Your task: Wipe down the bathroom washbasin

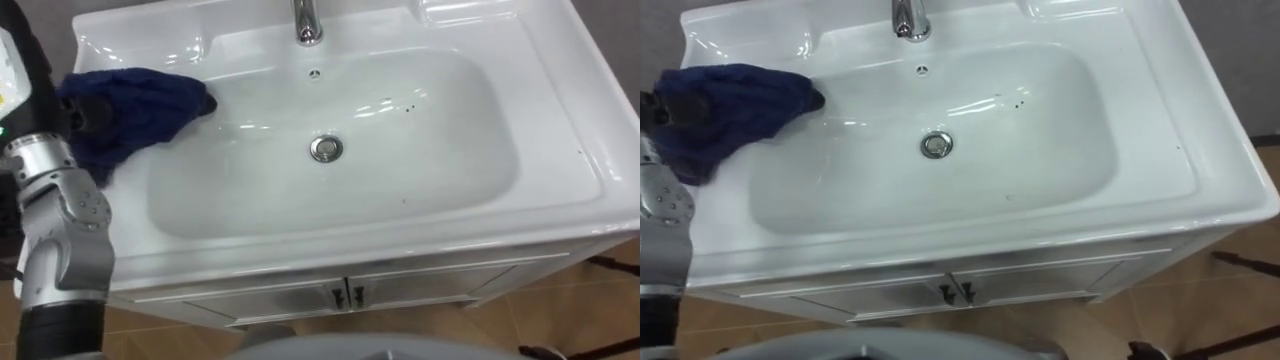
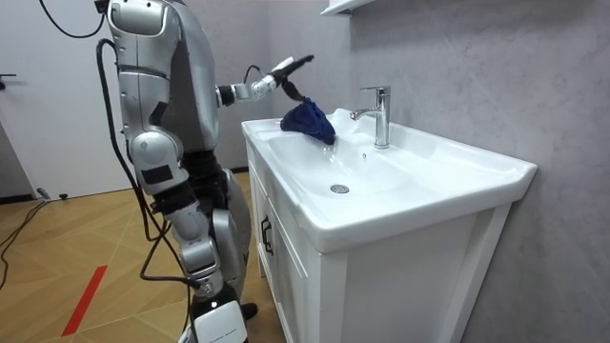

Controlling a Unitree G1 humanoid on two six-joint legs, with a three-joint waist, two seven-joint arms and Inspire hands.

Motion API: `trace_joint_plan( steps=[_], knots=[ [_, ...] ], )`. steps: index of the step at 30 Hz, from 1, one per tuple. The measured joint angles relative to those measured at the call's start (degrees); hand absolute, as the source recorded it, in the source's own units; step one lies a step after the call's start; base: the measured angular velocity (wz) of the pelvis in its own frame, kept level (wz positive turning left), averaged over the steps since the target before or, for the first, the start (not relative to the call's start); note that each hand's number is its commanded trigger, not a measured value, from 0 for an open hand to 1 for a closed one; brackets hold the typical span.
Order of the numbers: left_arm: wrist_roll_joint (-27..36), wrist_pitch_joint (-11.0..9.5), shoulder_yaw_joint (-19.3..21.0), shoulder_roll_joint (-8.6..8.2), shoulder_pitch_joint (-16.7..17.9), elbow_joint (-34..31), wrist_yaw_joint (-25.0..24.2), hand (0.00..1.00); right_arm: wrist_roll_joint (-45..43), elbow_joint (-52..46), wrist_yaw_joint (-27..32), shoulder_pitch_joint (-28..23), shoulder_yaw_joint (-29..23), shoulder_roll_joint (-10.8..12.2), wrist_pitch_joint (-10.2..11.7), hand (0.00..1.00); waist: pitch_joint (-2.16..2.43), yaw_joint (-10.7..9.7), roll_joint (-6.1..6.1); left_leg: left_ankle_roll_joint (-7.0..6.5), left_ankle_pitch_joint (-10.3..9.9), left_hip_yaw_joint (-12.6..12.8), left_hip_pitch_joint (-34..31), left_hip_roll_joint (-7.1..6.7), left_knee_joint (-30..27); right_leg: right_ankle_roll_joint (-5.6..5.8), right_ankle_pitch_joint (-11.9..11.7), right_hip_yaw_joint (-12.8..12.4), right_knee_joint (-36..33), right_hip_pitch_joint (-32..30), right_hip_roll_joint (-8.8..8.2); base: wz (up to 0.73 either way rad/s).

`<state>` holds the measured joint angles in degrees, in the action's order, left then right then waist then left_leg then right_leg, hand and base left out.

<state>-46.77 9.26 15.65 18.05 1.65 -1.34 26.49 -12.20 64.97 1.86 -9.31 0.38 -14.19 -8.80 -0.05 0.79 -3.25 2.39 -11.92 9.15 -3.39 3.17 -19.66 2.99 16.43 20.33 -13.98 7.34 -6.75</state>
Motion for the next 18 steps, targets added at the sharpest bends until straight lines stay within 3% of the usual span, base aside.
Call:
trace_joint_plan(
  steps=[3, 5, 9, 14, 18],
  knots=[
    [-0.1, -0.1, 2.1, 1.92, -0.7, -1.1, 1.9, 0.0, 0.1, 0.0, 0.0, -0.5, 0.0, 0.0, 0.0, 0.0, 0.13, 1.0, -0.81, 0.0, 0.0, -0.1, 0.1, -0.02, 0.1, -0.09, -0.2, -0.1, 0.0, 0.2, 0.1, 0.0],
    [0.0, -0.1, 3.6, 2.76, -0.8, -1.3, 3.1, 0.0, -0.1, 0.0, -0.1, -0.5, -0.1, -0.3, 0.0, 0.0, -0.02, 1.1, -1.76, 0.0, 0.0, -0.8, 0.1, -0.23, 0.4, -0.12, -0.3, 0.6, 0.3, 0.6, 0.12, 0.15],
    [0.1, -0.1, 4.7, 2.82, 0.0, -2.1, 4.3, 0.0, -0.1, 0.0, 0.0, -0.9, -0.1, -1.1, 0.2, 0.0, 0.21, 2.1, -2.36, 0.0, 0.0, -1.1, 0.2, -0.53, 0.7, -0.08, -0.3, 1.1, 0.3, 0.8, -0.12, 0.08],
    [1.3, -0.6, 8.0, 2.85, 1.5, -2.4, 5.6, 0.0, -0.4, -0.1, 0.0, -1.6, -0.2, -1.8, 0.1, 0.0, 0.15, 3.9, -2.13, 0.0, 0.0, -1.2, 0.4, -0.62, 1.0, -0.06, -0.2, 1.0, 0.3, 0.9, -0.14, 0.0],
    [6.2, 0.3, 10.2, 2.87, 5.4, -1.4, 7.4, 0.0, -0.4, -0.8, 0.0, -3.1, -0.4, -2.0, -0.1, 0.0, 0.11, 5.4, -1.56, 0.0, 0.0, -1.2, 0.9, -0.66, 1.0, -0.05, -0.2, 0.7, 0.3, 1.2, -0.15, 0.0]
  ],
)
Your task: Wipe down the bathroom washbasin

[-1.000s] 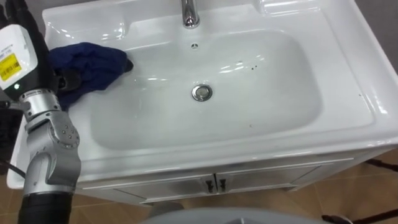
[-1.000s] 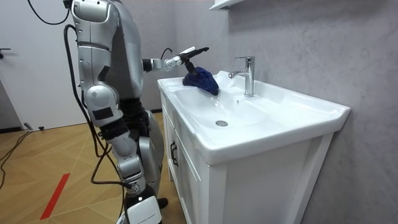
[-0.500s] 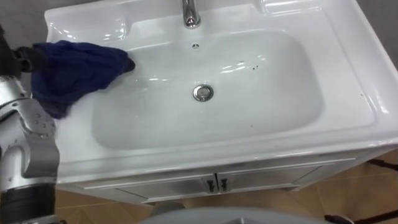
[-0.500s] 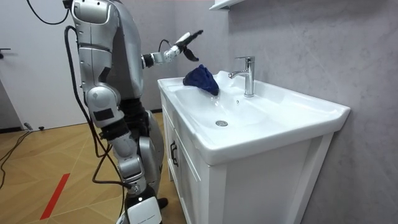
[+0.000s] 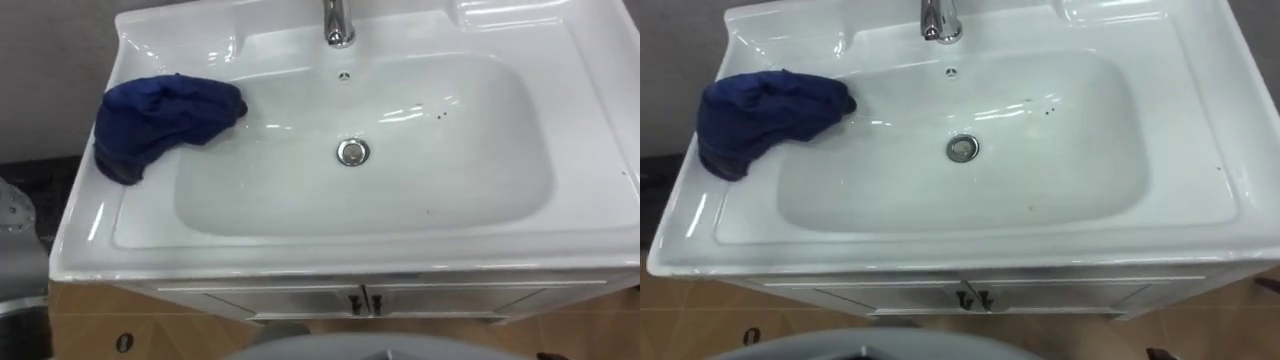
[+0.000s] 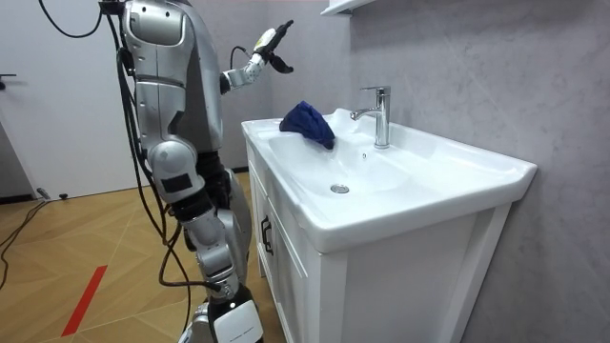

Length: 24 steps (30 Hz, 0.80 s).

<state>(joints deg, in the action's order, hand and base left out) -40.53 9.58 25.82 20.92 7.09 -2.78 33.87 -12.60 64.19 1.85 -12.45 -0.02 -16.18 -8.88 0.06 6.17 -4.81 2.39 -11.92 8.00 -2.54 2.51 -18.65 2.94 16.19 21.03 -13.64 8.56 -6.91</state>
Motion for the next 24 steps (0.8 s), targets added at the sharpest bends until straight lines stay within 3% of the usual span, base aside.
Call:
trace_joint_plan(
  steps=[6, 8, 12, 17, 22, 24],
  knots=[
    [5.3, 0.2, 2.1, -0.03, 5.8, 9.3, 2.0, 0.0, -1.3, -0.7, 0.0, -1.1, -1.3, -0.2, -1.0, 0.0, 0.29, 1.6, -0.06, 0.0, 0.0, -0.4, 0.0, -0.14, -0.2, 0.21, 0.2, -0.1, 0.8, 0.2, 0.03, 0.02],
    [9.2, 0.4, 2.6, -0.02, 8.3, 12.6, 2.5, 0.0, -1.0, -1.5, 0.0, -2.2, -1.4, -0.2, -1.2, 0.0, 0.65, 2.2, -0.06, 0.0, 0.0, -0.9, 0.1, -0.35, -0.2, 0.24, 0.2, 0.2, 0.9, 0.6, 0.02, 0.08],
    [17.4, 0.4, 3.4, -0.57, 11.5, 19.2, 4.8, 0.0, -1.2, -3.1, -0.2, -2.5, -1.4, -0.2, -2.0, 0.0, 0.7, 2.4, 0.41, 0.0, 0.0, -1.3, 0.0, -0.43, -0.2, 0.24, 0.2, 0.6, 0.8, 0.7, 0.05, 0.05],
    [25.0, 0.3, 3.2, -4.4, 16.4, 27.2, 7.0, 0.0, -0.5, -4.5, -1.2, -2.2, -1.8, -0.4, -3.6, 0.0, 0.93, 2.3, 1.32, -0.14, 0.1, -3.4, -0.2, -1.26, 0.0, 0.42, 0.4, 1.4, 0.9, 0.8, -0.4, 0.08],
    [32.7, 1.6, 1.7, -8.12, 18.5, 38.3, 6.7, 0.0, 2.4, -4.4, -1.4, -2.4, -1.8, -0.3, -4.9, 0.0, 0.89, 2.2, 2.27, -0.18, 0.1, -3.6, 0.2, -1.54, 0.3, 0.59, 0.4, 2.2, 1.0, 1.5, -0.63, 0.06],
    [34.6, 1.5, 0.9, -8.64, 19.2, 43.5, 5.7, 0.0, 2.7, -4.2, -1.4, -2.4, -1.8, -0.4, -5.0, 0.0, 0.86, 2.4, 2.69, -0.18, 0.1, -3.6, 0.4, -1.55, 0.4, 0.59, 0.4, 2.1, 1.0, 1.6, -0.67, 0.0]
  ],
)
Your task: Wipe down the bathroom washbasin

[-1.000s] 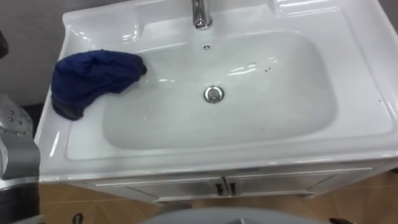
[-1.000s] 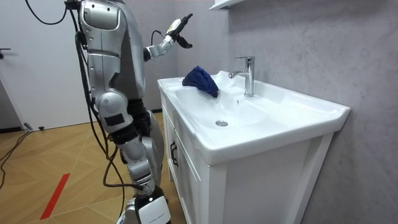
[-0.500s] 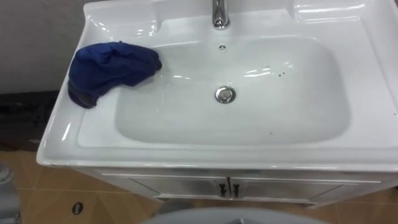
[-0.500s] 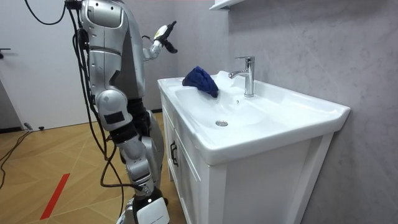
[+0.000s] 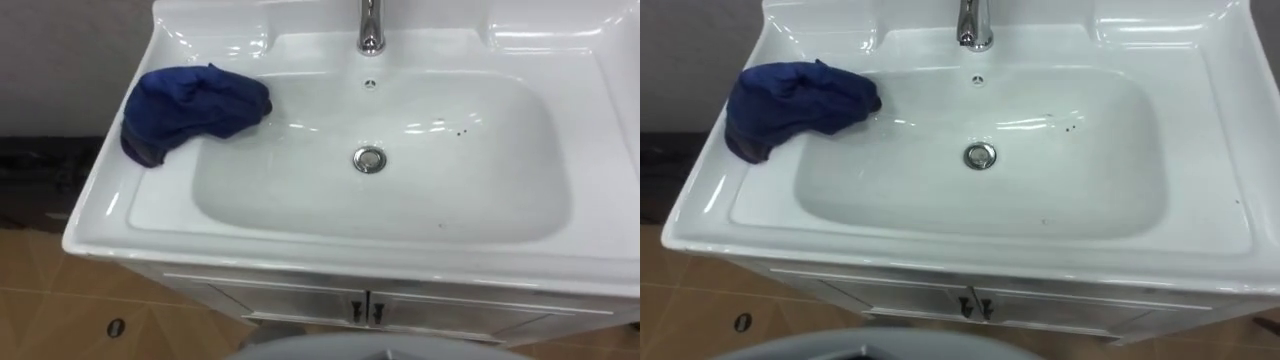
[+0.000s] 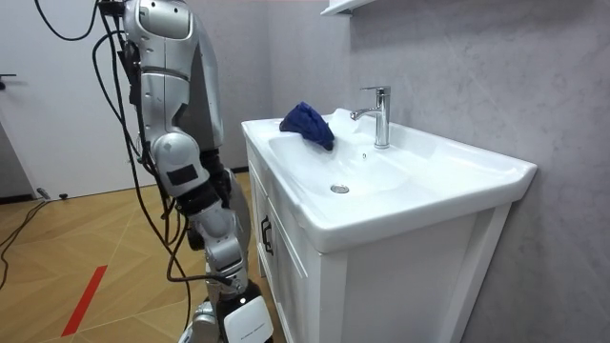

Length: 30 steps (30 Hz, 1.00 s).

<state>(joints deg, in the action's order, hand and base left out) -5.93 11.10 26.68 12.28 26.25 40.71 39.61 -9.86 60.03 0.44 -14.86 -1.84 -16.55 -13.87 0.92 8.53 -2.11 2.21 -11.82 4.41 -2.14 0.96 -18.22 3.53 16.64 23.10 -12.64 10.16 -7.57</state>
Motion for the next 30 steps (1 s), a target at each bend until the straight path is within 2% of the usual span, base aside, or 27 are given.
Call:
trace_joint_plan(
  steps=[2, 4, 6, 10, 12, 15, 17, 20, 23, 27, 30],
  knots=[
    [3.5, 0.0, -1.1, -0.13, 0.0, 7.2, -1.9, 0.0, 0.3, 0.0, -0.8, -0.4, 0.0, 0.0, 0.0, 0.0, -0.16, -0.4, 0.63, -0.25, 0.2, 0.0, 1.3, -0.42, 0.9, 0.23, 0.1, 0.1, 0.2, 1.0, -0.32, 0.0],
    [5.1, 0.1, -2.1, -0.39, 0.0, 10.4, -3.2, 0.0, 0.2, 0.3, -1.4, -0.7, 0.0, 0.1, 0.0, 0.0, -0.2, -0.4, 0.96, -0.27, 0.2, 0.1, 1.8, -0.58, 1.1, 0.38, 0.2, -0.2, 0.2, 1.3, -0.47, 0.0],
    [6.5, 0.1, -3.0, -0.63, -0.6, 12.1, -4.5, 0.0, 0.5, 0.6, -2.0, -0.5, 0.1, 0.4, 0.0, 0.0, -0.33, -0.7, 1.21, -0.31, 0.2, 0.1, 1.7, -0.56, 1.1, 0.38, 0.2, -0.2, 0.1, 1.4, -0.43, 0.02],
    [7.6, 0.1, -8.8, -0.91, -2.0, 15.5, -8.1, 0.0, 0.8, 2.2, -2.7, 0.7, 0.1, 0.9, 0.1, 0.0, -0.39, -2.1, 1.11, -0.36, 0.2, 0.1, 1.7, -0.47, 1.0, 0.37, 0.2, 0.0, 0.1, 1.5, -0.4, 0.02],
    [7.6, 0.1, -10.5, -1.25, -2.9, 15.4, -10.3, 0.0, 0.6, 2.2, -3.1, 1.0, 0.2, 0.9, 0.1, 0.0, -0.38, -2.6, 1.12, -0.37, 0.2, 0.2, 1.5, -0.45, 1.1, 0.37, 0.2, -0.1, 0.1, 1.2, -0.41, -0.02],
    [7.4, 0.1, -13.6, -1.49, -3.7, 14.9, -14.1, 0.0, 0.2, 2.2, -3.2, 1.8, 0.6, 1.2, 0.1, 0.0, -0.39, -4.3, 1.31, -0.43, 0.3, 0.2, 0.9, -0.52, 0.8, 0.39, 0.2, 0.3, 0.0, 0.9, -0.44, 0.05],
    [6.9, 0.1, -15.6, -1.57, -4.8, 14.1, -15.9, 0.0, 0.4, 2.3, -3.1, 2.2, 0.8, 2.1, 0.1, 0.0, -0.6, -5.3, 1.7, -0.43, 0.3, 0.2, 0.8, -0.53, 0.8, 0.39, 0.2, 0.3, 0.0, 0.9, -0.38, 0.0],
    [3.3, 0.1, -17.8, -2.05, -7.3, 14.1, -17.8, 0.0, 0.3, 2.7, -3.1, 2.2, 1.4, 3.1, 0.1, 0.0, -1.01, -5.4, 2.22, -0.42, 0.3, 0.6, 0.8, -0.52, 0.9, 0.39, 0.2, 0.0, 0.1, 0.7, -0.4, -0.04],
    [0.2, 0.1, -19.3, -2.64, -9.0, 14.2, -20.3, 0.0, 0.1, 2.6, -3.9, 2.3, 2.6, 3.5, 0.0, 0.0, -1.23, -5.7, 2.74, -0.41, 0.2, 1.0, 0.8, -0.52, 0.8, 0.39, 0.2, -0.5, 0.3, 0.6, -0.45, -0.08],
    [-1.8, 0.4, -21.3, -2.68, -9.6, 14.3, -23.5, 0.0, 0.0, 2.5, -4.9, 2.5, 2.8, 3.5, 0.0, 0.0, -1.22, -7.0, 3.02, -0.41, 0.2, 1.2, 0.8, -0.5, 0.8, 0.39, 0.2, -0.9, 0.3, 0.5, -0.44, -0.04],
    [-4.0, 1.1, -21.3, -2.77, -10.1, 14.5, -26.7, 0.0, 0.0, 2.9, -5.5, 2.3, 2.8, 3.7, 0.0, 0.0, -1.18, -7.0, 3.01, -0.41, 0.2, 1.6, 0.8, -0.31, 0.8, 0.38, 0.2, -1.8, 0.2, 0.1, -0.35, -0.08]
  ],
)
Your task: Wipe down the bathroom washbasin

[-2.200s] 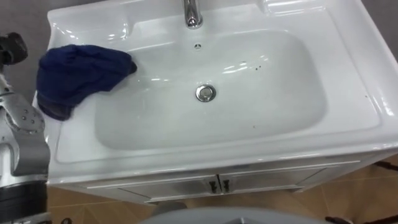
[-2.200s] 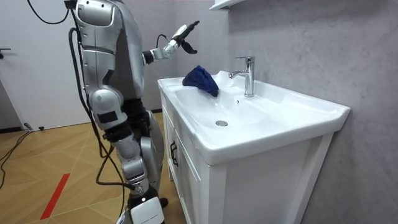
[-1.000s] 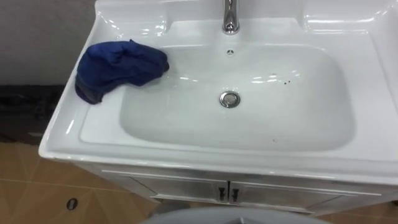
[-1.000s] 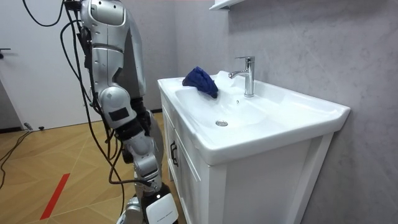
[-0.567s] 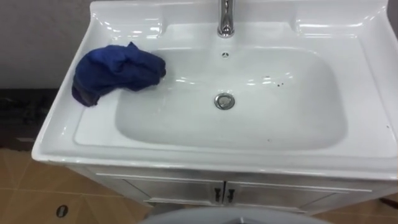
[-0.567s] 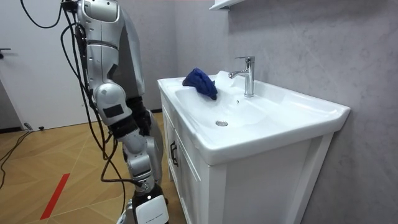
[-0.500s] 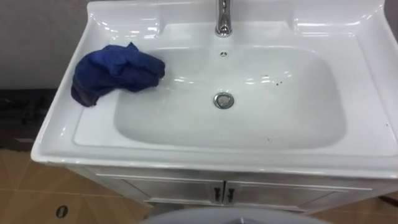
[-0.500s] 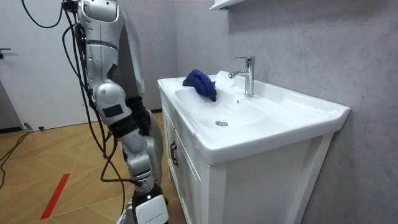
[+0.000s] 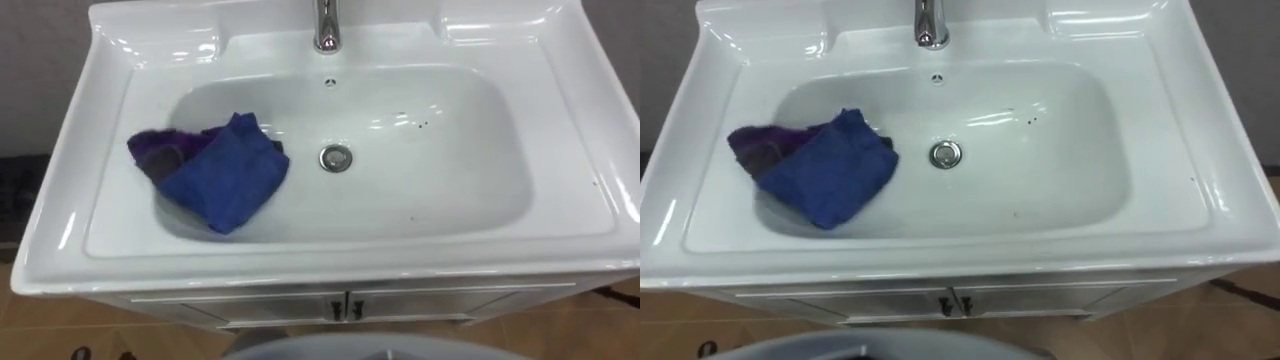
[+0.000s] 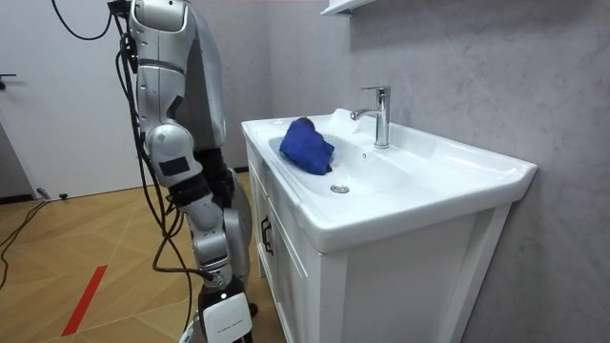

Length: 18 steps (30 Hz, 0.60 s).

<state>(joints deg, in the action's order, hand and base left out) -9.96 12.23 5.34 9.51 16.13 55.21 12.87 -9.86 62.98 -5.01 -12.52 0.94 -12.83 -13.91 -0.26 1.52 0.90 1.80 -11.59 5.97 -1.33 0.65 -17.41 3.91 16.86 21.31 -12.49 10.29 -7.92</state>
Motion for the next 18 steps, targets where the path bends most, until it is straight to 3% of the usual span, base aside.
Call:
trace_joint_plan(
  steps=[8, 18],
  knots=[
    [-1.1, 2.7, 0.0, -0.04, -0.8, 0.3, -6.4, 0.0, 0.0, 1.8, -1.5, -0.1, 0.1, 1.1, -2.3, 0.0, 0.08, 0.1, 0.17, -0.01, 0.0, 1.4, 0.0, 0.34, 0.0, -0.03, 0.0, -1.5, -0.2, -0.9, 0.05, -0.06],
    [-2.2, 3.0, 0.0, -0.01, -1.3, 0.4, -9.7, 0.0, -1.7, 1.2, -2.1, 0.1, 0.1, 1.1, -2.4, 0.0, 0.08, 0.1, 0.39, -0.01, 0.0, 2.0, 0.2, 0.73, -0.1, -0.28, -0.2, -2.5, -0.3, -1.2, 0.34, -0.04]
  ],
)
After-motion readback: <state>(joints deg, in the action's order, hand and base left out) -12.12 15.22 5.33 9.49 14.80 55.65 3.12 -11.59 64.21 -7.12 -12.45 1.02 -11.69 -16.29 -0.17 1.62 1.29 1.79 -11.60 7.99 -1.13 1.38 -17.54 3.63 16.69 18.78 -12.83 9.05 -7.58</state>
